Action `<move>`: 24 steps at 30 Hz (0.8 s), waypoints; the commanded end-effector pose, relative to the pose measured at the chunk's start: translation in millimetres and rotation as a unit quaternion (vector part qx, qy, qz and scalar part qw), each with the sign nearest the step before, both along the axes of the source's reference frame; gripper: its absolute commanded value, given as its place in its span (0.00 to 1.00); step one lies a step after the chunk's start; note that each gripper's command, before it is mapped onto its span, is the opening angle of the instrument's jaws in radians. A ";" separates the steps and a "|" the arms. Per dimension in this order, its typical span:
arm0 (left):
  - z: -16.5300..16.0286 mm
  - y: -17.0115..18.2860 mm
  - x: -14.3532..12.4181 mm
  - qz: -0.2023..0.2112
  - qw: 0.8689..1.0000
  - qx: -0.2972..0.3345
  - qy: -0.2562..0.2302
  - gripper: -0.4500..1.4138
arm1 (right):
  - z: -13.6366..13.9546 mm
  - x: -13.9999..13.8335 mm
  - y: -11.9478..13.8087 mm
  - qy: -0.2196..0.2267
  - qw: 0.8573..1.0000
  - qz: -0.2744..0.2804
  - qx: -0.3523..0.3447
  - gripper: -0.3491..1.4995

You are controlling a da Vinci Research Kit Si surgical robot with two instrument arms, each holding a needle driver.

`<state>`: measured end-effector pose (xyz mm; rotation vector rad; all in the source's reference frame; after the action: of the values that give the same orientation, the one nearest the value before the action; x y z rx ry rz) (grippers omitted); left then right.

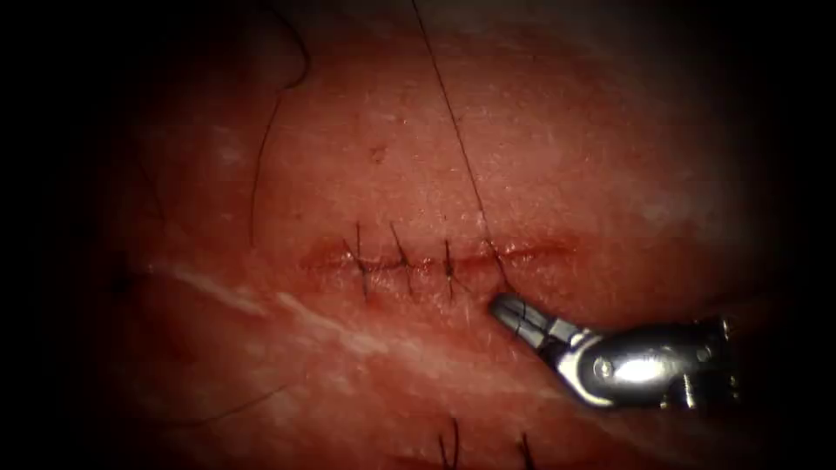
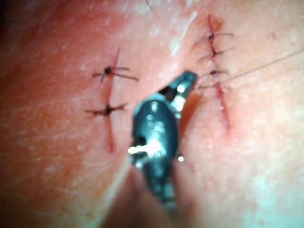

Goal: Wound Closure

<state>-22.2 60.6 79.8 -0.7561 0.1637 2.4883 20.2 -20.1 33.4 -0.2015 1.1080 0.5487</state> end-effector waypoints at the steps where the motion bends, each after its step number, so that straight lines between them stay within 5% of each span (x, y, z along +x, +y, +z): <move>1: 0.7 1.0 -0.2 -0.004 1.000 -0.004 0.001 0.00 | 0.5 0.1 -1.1 0.000 1.000 -0.001 0.003 0.00; 13: 1.9 6.9 3.3 -0.046 0.998 -0.052 0.009 0.00 | 1.5 0.0 -1.1 -0.002 1.000 0.001 0.000 0.00; 24: 3.3 11.1 5.2 -0.055 0.996 -0.070 0.022 0.00 | 1.7 -0.5 -5.3 -0.001 1.000 -0.002 -0.015 0.00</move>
<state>-16.7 71.2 82.6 -0.7258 0.3889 2.4045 19.6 -24.0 34.6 -0.2332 1.1158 0.5258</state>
